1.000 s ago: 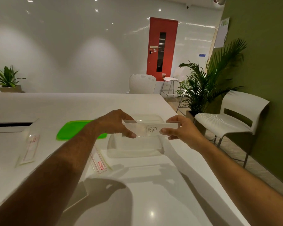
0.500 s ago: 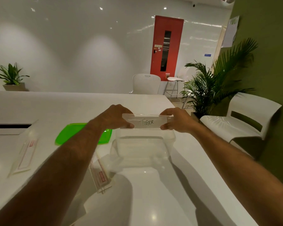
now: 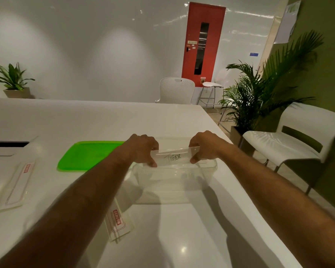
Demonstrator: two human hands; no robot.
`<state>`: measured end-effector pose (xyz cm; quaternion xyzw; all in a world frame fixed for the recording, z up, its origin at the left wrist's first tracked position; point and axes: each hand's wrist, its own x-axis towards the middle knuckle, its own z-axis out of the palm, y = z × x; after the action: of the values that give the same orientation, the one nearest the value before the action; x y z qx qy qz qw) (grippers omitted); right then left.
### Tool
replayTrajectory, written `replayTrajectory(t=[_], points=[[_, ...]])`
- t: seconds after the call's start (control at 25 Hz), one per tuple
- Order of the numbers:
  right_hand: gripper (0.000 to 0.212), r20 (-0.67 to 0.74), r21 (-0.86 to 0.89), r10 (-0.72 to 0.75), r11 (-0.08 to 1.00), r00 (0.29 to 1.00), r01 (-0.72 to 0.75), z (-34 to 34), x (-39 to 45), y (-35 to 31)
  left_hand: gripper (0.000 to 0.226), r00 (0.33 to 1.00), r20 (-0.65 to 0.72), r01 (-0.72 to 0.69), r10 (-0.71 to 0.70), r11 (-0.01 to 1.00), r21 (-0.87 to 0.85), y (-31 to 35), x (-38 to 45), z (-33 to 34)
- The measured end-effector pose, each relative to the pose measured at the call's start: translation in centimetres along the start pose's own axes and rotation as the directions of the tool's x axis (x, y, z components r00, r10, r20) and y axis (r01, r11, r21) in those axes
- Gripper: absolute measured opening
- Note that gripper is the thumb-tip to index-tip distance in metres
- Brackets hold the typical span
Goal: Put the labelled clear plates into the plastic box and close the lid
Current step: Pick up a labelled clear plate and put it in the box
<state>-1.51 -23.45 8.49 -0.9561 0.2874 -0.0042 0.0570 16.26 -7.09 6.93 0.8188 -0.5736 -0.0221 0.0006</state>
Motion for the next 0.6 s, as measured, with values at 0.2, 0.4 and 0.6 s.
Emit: replayTrajectory(t=[0.2,0.4,0.6], points=[[0.046,0.152,-0.175,-0.036,0.983,0.988,0.063,1.3,0.8,-0.6,0.053,0.993,0.115,0.014,-0.017,0.999,0.029,0.3,0.5,0.3],[0.025,0.247,-0.245,-0.061,0.962,0.967,0.123,3.0,1.3,-0.7,0.053,0.983,0.185,-0.006,0.008,1.0,-0.012,0.9,0.6,0.4],[0.021,0.291,-0.266,-0.07,0.952,0.954,0.151,3.2,1.4,-0.5,0.051,0.972,0.234,0.005,-0.003,1.0,-0.007,1.3,0.6,0.6]])
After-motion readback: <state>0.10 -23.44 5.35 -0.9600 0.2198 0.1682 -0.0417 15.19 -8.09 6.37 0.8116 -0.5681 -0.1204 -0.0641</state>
